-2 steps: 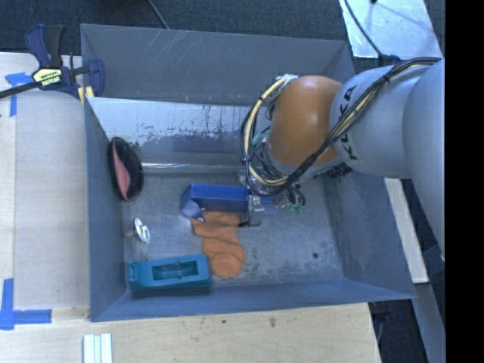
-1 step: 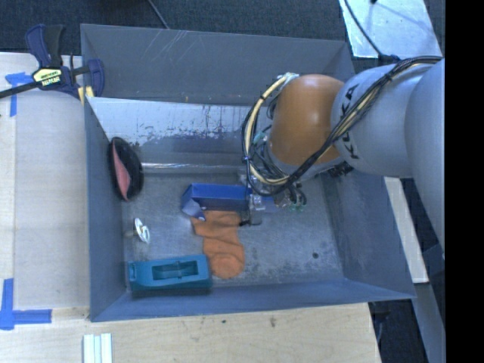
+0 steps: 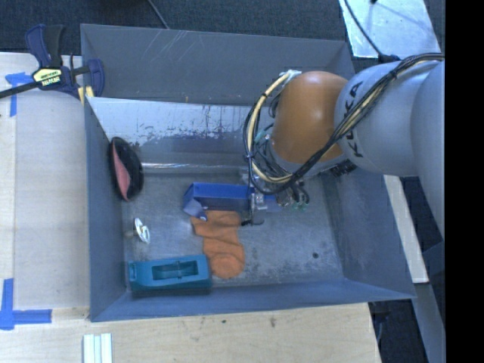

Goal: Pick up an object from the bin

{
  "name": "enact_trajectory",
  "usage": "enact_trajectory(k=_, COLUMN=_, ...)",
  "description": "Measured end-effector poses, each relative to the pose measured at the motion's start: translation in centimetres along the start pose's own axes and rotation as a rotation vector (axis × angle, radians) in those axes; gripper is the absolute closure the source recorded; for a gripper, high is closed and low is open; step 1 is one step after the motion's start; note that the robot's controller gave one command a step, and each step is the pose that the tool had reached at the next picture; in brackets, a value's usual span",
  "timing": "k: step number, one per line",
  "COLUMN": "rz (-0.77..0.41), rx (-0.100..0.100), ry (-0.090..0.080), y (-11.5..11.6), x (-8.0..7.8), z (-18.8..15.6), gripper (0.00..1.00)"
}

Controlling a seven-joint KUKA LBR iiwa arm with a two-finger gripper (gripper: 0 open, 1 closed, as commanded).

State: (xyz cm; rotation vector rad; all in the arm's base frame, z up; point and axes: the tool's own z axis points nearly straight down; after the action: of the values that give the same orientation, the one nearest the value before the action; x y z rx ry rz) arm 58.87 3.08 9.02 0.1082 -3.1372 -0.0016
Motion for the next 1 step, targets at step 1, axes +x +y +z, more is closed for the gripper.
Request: enact_trajectory(k=1, rz=0.0, rx=0.001, ry=0.004, y=-0.01, x=0.09, z=-1.98, gripper=1.0)
